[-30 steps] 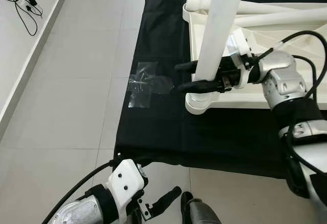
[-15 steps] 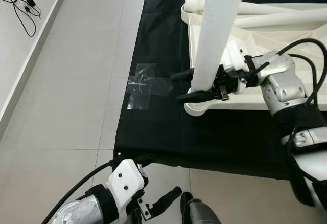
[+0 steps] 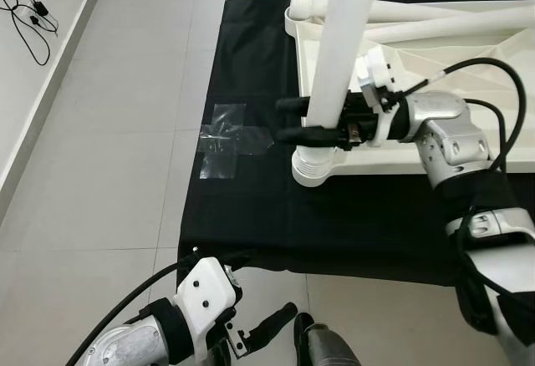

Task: Building children table

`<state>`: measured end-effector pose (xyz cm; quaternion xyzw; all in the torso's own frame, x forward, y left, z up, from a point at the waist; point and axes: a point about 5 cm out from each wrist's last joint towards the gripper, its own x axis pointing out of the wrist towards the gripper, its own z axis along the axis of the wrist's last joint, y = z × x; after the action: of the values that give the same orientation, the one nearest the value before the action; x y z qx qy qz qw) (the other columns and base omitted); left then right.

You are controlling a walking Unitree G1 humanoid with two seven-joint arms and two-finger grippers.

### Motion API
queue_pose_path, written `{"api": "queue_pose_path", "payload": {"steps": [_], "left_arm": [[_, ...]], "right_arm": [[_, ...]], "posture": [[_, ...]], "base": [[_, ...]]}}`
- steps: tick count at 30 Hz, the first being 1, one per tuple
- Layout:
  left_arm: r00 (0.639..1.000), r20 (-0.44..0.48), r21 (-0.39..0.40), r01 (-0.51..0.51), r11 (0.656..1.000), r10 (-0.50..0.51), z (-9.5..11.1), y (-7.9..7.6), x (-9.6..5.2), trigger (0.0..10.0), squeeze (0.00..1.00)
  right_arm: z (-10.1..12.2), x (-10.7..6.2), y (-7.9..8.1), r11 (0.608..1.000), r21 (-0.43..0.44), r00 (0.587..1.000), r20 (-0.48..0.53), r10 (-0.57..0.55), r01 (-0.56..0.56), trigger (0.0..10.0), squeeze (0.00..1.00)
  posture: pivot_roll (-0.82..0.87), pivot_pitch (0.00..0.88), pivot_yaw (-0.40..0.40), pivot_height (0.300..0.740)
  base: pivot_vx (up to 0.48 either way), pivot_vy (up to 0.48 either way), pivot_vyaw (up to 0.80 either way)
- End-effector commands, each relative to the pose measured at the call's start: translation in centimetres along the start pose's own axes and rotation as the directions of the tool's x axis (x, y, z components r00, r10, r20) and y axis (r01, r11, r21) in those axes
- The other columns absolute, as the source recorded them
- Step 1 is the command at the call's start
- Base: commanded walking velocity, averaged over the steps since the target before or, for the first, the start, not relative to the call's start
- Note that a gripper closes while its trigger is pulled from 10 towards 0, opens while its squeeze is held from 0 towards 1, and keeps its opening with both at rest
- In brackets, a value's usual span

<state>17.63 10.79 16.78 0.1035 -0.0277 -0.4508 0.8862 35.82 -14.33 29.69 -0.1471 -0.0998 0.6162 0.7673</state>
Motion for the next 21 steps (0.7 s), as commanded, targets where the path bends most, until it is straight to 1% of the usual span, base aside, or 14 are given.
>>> {"api": "queue_pose_path", "payload": {"steps": [1,3,5,7,8,9,11,12,13,14,15,18,19,21], "left_arm": [[0.999,-0.033,-0.035,0.02,0.999,-0.022,-0.8,-0.4,-0.1,10.0,0.0],[0.999,-0.033,-0.036,0.02,0.999,-0.021,-0.9,-0.4,-0.1,10.0,0.0],[0.999,-0.031,-0.037,0.016,0.999,-0.017,-0.9,-0.4,0.0,10.0,0.0],[0.999,-0.031,-0.038,0.015,0.999,-0.016,-0.9,-0.3,0.0,10.0,0.0],[0.999,-0.031,-0.037,0.014,0.999,-0.015,-0.9,-0.3,0.0,10.0,0.0],[0.999,-0.032,-0.037,0.014,0.999,-0.015,-1.0,-0.3,0.0,10.0,0.0],[0.999,-0.032,-0.037,0.014,0.999,-0.015,-1.0,-0.3,0.0,10.0,0.0],[0.999,-0.033,-0.036,0.014,0.999,-0.015,-1.0,-0.2,0.0,10.0,0.0],[0.999,-0.034,-0.036,0.015,0.999,-0.016,-1.1,-0.1,-0.1,10.0,0.0],[0.999,-0.034,-0.036,0.015,0.999,-0.016,-1.1,-0.1,-0.1,10.0,0.0],[0.999,-0.034,-0.036,0.015,0.999,-0.016,-1.1,0.0,-0.1,10.0,0.0],[0.999,-0.036,-0.036,0.015,0.999,-0.016,-1.2,0.1,-0.1,10.0,0.0],[0.999,-0.039,-0.034,0.014,0.999,-0.015,-1.3,0.3,-0.1,10.0,0.0],[0.999,-0.039,-0.034,0.014,0.999,-0.015,-1.3,0.3,-0.1,10.0,0.0]], "right_arm": [[-4.8,-0.8,0.8,0.981,0.13,0.979,-0.165,-0.118,0.14,10.0,0.0],[-5.7,-1.0,1.4,0.967,0.136,0.962,-0.202,-0.185,0.215,10.0,0.0],[-7.4,-0.8,3.9,0.906,0.174,0.91,-0.236,-0.342,0.386,10.0,0.0],[-7.8,-0.8,4.8,0.881,0.18,0.887,-0.246,-0.39,0.438,10.0,0.0],[-8.2,-0.8,5.9,0.849,0.185,0.857,-0.266,-0.442,0.495,10.0,0.0],[-9.0,-0.6,7.5,0.744,0.16,0.745,-0.33,-0.579,0.649,10.0,0.0],[-9.0,-0.6,7.5,0.744,0.16,0.745,-0.33,-0.579,0.649,10.0,0.0],[-9.4,-0.9,8.5,0.643,0.132,0.638,-0.378,-0.671,0.754,10.0,0.0],[-9.9,0.2,10.5,0.561,0.11,0.551,-0.418,-0.723,0.82,10.0,0.0],[-9.9,0.2,10.5,0.561,0.11,0.551,-0.418,-0.723,0.82,10.0,0.0],[-9.9,0.9,11.8,0.512,0.099,0.5,-0.436,-0.748,0.853,10.0,0.0],[-10.2,2.4,12.4,0.495,0.126,0.495,-0.445,-0.746,0.859,10.0,0.0],[-10.3,3.6,12.2,0.469,0.153,0.484,-0.448,-0.752,0.87,10.0,0.0],[-10.3,3.6,12.2,0.469,0.153,0.484,-0.448,-0.752,0.87,10.0,0.0]], "posture": [[-0.02,0.392,0.009,0.74],[-0.03,0.392,-0.001,0.74],[-0.04,0.391,-0.008,0.74],[-0.04,0.392,-0.007,0.74],[-0.04,0.392,-0.007,0.74],[-0.04,0.39,-0.005,0.74],[-0.04,0.39,-0.005,0.74],[-0.04,0.39,-0.005,0.74],[-0.04,0.386,0.003,0.74],[-0.04,0.386,0.003,0.74],[-0.04,0.385,0.009,0.74],[-0.05,0.378,0.019,0.74],[-0.04,0.37,0.03,0.74],[-0.04,0.37,0.03,0.74]], "base": [[0.0,0.0,0.0],[0.0,0.0,0.0],[0.0,0.0,0.0],[0.0,0.0,0.0],[0.0,0.0,0.0],[0.0,0.0,0.0],[0.0,0.0,0.0],[0.0,0.0,0.0],[0.0,0.0,0.0],[0.0,0.0,0.0],[0.0,0.0,0.0],[0.0,0.0,0.0],[0.0,0.0,0.0],[0.0,0.0,0.0]]}}
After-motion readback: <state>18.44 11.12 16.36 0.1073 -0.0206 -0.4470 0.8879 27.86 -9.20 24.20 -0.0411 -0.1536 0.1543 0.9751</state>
